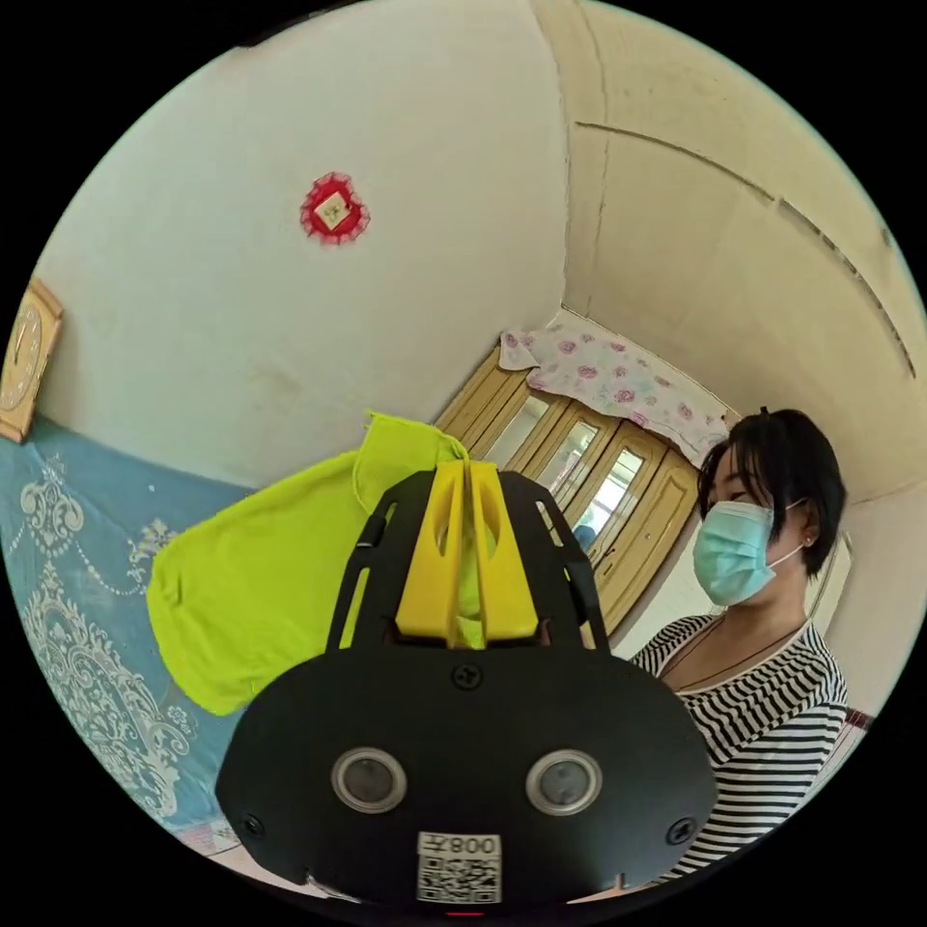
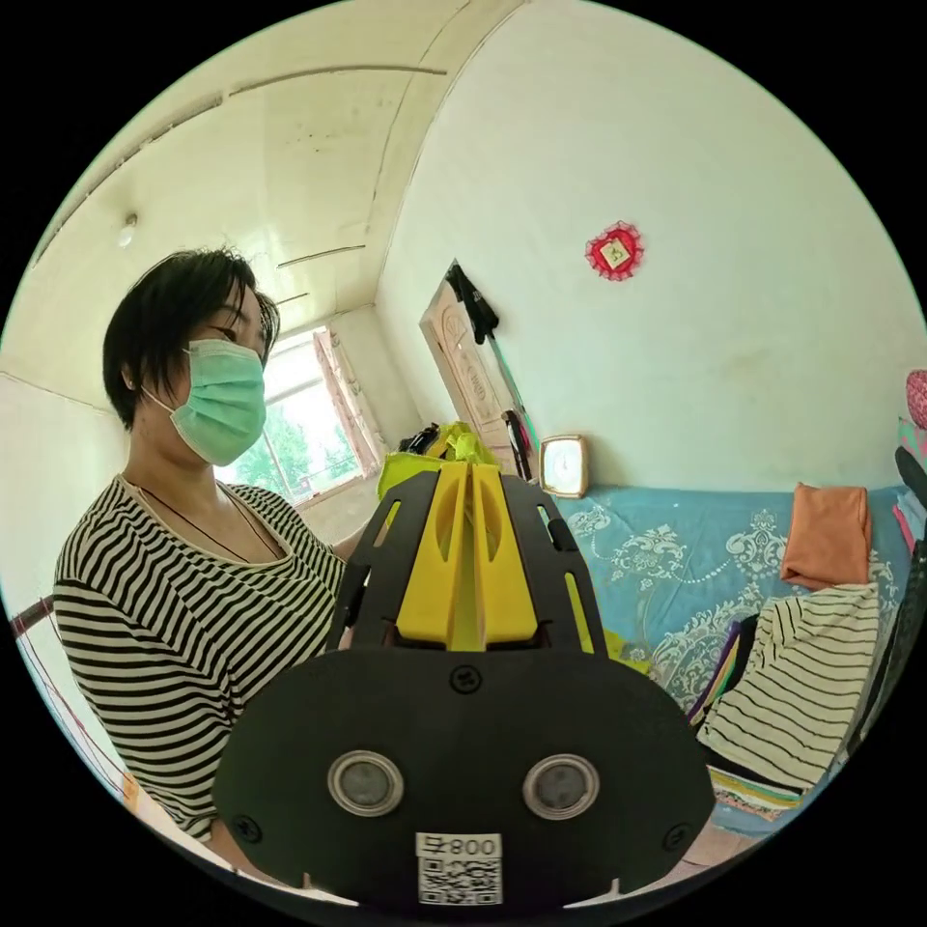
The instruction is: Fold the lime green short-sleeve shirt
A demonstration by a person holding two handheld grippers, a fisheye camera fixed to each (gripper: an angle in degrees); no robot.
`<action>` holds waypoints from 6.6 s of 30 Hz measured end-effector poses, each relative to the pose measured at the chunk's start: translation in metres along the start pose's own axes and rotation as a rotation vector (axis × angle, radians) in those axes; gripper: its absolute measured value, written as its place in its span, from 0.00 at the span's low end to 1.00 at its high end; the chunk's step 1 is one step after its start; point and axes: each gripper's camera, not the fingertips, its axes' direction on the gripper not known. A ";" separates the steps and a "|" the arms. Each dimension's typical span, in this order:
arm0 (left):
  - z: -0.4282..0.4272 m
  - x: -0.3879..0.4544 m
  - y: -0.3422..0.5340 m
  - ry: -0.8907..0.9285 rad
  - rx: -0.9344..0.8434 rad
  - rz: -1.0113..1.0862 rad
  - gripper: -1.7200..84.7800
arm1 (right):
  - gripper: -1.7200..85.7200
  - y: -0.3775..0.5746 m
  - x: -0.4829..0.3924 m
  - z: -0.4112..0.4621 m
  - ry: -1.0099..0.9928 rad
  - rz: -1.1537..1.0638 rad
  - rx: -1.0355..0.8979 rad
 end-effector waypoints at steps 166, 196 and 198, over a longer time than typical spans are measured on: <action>-0.175 -0.729 -0.106 -0.830 -0.353 -0.486 0.10 | 0.07 -0.328 0.618 0.754 0.717 0.487 -0.820; -0.352 -0.542 0.027 -1.113 -0.469 -0.640 0.05 | 0.04 -0.169 0.459 0.567 0.804 0.575 -0.884; -0.359 -0.517 0.042 -1.021 -0.473 -0.633 0.06 | 0.04 -0.167 0.445 0.554 0.793 0.589 -0.867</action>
